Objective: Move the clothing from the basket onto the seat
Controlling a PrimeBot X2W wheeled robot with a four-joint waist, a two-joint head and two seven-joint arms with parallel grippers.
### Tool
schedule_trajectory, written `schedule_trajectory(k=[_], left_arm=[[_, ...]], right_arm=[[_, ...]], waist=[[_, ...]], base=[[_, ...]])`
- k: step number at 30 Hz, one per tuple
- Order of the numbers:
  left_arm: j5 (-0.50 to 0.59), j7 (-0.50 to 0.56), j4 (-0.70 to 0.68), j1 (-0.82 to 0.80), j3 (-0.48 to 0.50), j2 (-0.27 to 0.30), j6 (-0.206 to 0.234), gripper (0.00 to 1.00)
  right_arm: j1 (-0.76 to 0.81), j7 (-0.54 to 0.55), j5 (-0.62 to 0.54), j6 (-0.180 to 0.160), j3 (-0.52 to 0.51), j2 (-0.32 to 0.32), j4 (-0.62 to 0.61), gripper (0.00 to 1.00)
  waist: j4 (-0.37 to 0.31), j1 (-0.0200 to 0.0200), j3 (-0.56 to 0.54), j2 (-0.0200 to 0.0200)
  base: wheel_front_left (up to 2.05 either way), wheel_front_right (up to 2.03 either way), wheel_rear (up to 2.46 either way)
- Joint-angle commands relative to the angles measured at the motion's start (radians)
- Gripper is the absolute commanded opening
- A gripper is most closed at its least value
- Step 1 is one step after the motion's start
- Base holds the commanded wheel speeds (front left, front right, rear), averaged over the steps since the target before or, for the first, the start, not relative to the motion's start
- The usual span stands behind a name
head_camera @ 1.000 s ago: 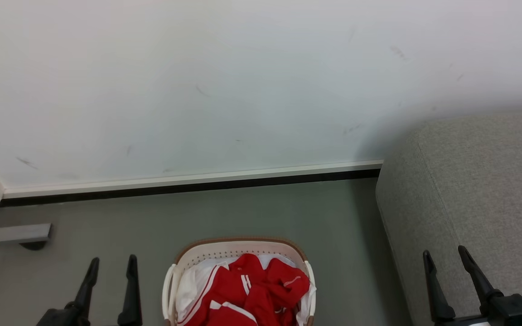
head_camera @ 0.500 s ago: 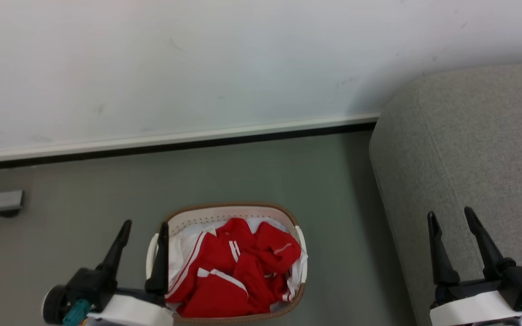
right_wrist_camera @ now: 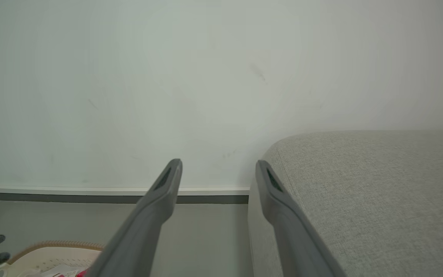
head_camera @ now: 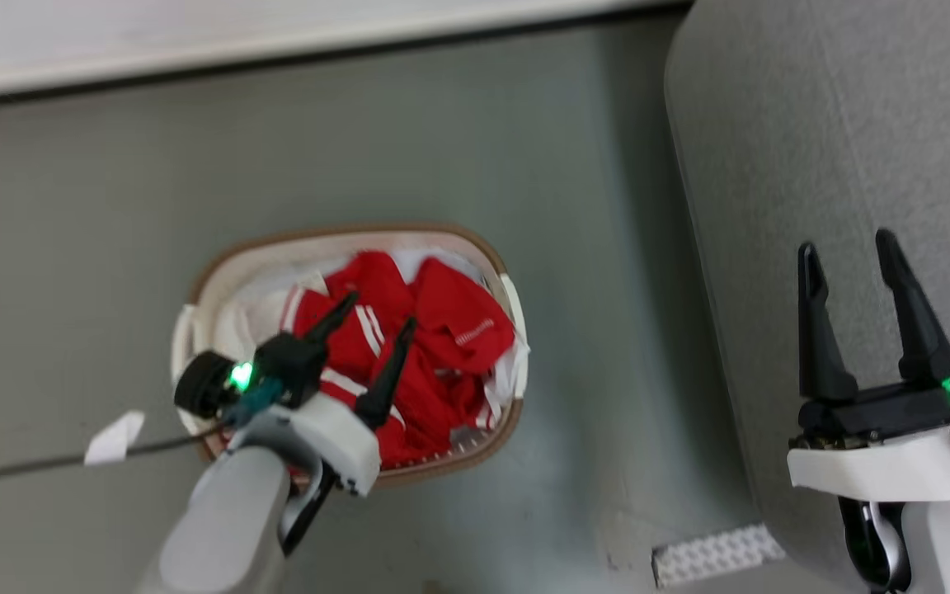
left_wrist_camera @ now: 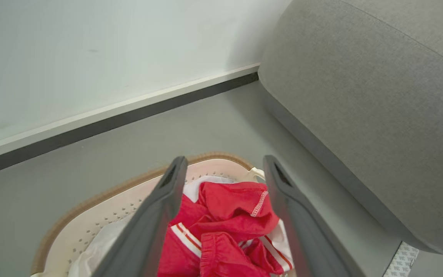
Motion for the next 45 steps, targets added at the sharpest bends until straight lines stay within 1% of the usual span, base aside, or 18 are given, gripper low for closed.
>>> schedule_trajectory(k=[1,6,9,11,16,22,27,28,30,31,32,38,43,45], left_arm=[[-0.014,0.011,0.034,-0.043,-0.014,0.010,0.002,1.00],[-0.057,0.042,0.170,-0.165,-0.057,-0.001,0.002,1.00],[-0.071,0.092,0.250,-0.208,-0.089,-0.005,0.002,1.00],[-0.085,0.119,0.290,-0.236,-0.105,-0.001,0.002,1.00],[-0.092,0.155,0.384,-0.278,-0.107,0.021,0.007,1.00],[-0.091,0.127,0.455,-0.316,-0.114,0.030,0.007,1.00],[-0.078,0.089,0.500,-0.352,-0.134,0.015,0.008,1.00],[-0.078,0.086,0.510,-0.359,-0.135,0.011,0.009,0.96],[-0.081,0.078,0.531,-0.376,-0.138,0.002,0.011,0.47],[-0.082,0.073,0.540,-0.384,-0.139,-0.001,0.011,0.16],[-0.081,0.073,0.551,-0.390,-0.141,-0.004,0.012,0.00],[-0.089,0.032,0.591,-0.418,-0.156,-0.020,0.007,0.00],[-0.124,0.004,0.576,-0.401,-0.135,-0.035,0.005,0.00],[-0.146,-0.003,0.552,-0.374,-0.119,-0.039,0.004,0.00]], right_arm=[[-0.022,-0.001,0.006,-0.002,0.005,0.000,-0.017,1.00],[-0.049,-0.001,0.019,-0.002,-0.002,0.000,-0.059,1.00],[-0.055,-0.001,0.021,-0.002,-0.009,-0.001,-0.076,1.00],[-0.058,-0.001,0.024,-0.002,-0.014,-0.001,-0.081,1.00],[-0.070,-0.001,0.029,-0.002,-0.014,-0.001,-0.094,1.00],[-0.075,-0.001,0.030,-0.002,-0.009,0.000,-0.104,1.00],[-0.074,-0.001,0.022,-0.002,-0.010,-0.001,-0.108,1.00],[-0.073,-0.001,0.019,-0.002,-0.010,-0.001,-0.109,1.00],[-0.072,-0.001,0.015,-0.002,-0.011,-0.001,-0.112,1.00],[-0.070,-0.001,0.012,-0.002,-0.011,0.000,-0.113,1.00],[-0.068,-0.001,0.008,-0.002,-0.011,-0.001,-0.113,1.00],[-0.064,-0.001,-0.005,-0.002,-0.011,-0.001,-0.107,1.00],[-0.070,-0.001,-0.001,-0.002,-0.004,-0.001,-0.093,1.00],[-0.074,-0.001,0.004,-0.002,-0.001,-0.001,-0.083,1.00]], waist=[[-0.056,-0.0003,0.131,0.0000],[-0.075,-0.0003,0.223,0.0000],[-0.080,-0.0003,0.260,0.0000],[-0.081,-0.0003,0.276,0.0000],[-0.085,-0.0003,0.306,0.0000],[-0.098,-0.0003,0.332,0.0000],[-0.108,-0.0003,0.345,0.0000],[-0.109,-0.0003,0.347,0.0000],[-0.111,-0.0003,0.352,0.0000],[-0.111,-0.0003,0.354,0.0000],[-0.111,-0.0003,0.355,0.0000],[-0.099,-0.0003,0.351,0.0000],[-0.082,-0.0003,0.310,0.0000],[-0.075,-0.0003,0.276,0.0000]], base=[[0.00,0.00,0.00],[0.00,0.00,0.00],[0.00,0.00,0.00],[0.00,0.00,0.00],[0.00,0.00,0.00],[0.00,0.00,0.00],[0.00,0.00,0.00],[0.00,0.00,0.00],[0.00,0.00,0.00],[0.00,0.00,0.00],[0.00,0.00,0.00],[0.00,0.00,0.00],[0.00,0.00,0.00],[0.00,0.00,0.00]])
